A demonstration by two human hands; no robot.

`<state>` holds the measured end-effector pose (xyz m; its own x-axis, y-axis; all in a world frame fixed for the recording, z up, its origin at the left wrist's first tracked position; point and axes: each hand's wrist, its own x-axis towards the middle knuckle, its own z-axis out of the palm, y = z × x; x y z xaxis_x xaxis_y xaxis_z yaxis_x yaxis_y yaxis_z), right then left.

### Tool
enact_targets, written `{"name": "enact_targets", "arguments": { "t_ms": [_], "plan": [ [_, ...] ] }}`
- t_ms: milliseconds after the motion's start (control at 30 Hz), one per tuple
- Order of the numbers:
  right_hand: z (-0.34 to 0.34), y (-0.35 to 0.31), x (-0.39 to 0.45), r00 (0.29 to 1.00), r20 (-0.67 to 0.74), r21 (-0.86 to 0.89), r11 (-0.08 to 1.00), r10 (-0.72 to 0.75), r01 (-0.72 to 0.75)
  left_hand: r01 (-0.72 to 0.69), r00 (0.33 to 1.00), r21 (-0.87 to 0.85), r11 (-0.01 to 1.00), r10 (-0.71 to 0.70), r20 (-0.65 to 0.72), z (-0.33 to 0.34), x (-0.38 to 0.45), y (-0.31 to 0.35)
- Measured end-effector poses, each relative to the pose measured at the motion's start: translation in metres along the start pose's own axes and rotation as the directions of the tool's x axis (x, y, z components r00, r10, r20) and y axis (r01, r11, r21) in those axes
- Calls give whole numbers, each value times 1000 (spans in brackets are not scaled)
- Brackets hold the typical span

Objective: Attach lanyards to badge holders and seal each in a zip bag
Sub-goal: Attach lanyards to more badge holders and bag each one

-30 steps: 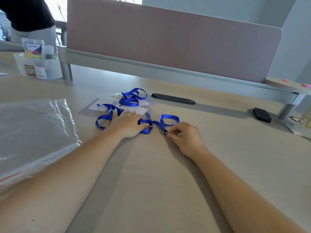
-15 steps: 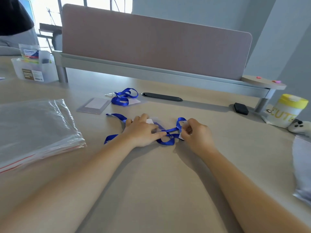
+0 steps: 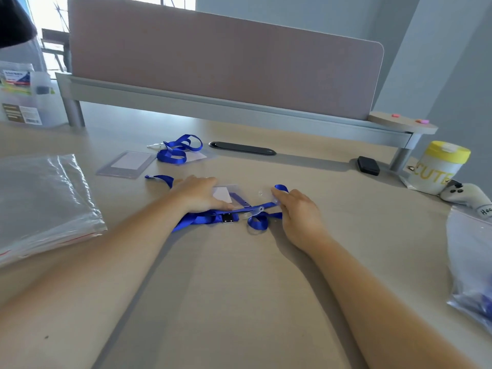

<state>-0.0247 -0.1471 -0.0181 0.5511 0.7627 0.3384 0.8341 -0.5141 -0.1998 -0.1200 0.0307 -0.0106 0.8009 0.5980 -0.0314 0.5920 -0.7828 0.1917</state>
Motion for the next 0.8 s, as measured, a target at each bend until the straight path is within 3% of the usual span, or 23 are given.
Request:
{"name": "enact_targets", "arguments": {
  "t_ms": [167,267,433,633,800],
  "plan": [
    [0,-3,4,992,5,209,970,125,-124,5,992,47,999,1,-129,2,3,1],
    [-1,-4,1,992,-30,264,958,124,-111,2,971,99,995,22,-239,-1,1,6],
    [-4,-6,-2,990,-89,289,954,113,-83,26,965,141,990,12,-263,-14,-3,13],
    [-9,-10,-4,977,-103,466,877,188,-120,-1,951,3,1000,2,-309,-32,-15,21],
    [-24,-21,-7,968,-145,620,781,206,-73,-137,902,-296,945,-5,-432,-42,-33,26]
  ]
}}
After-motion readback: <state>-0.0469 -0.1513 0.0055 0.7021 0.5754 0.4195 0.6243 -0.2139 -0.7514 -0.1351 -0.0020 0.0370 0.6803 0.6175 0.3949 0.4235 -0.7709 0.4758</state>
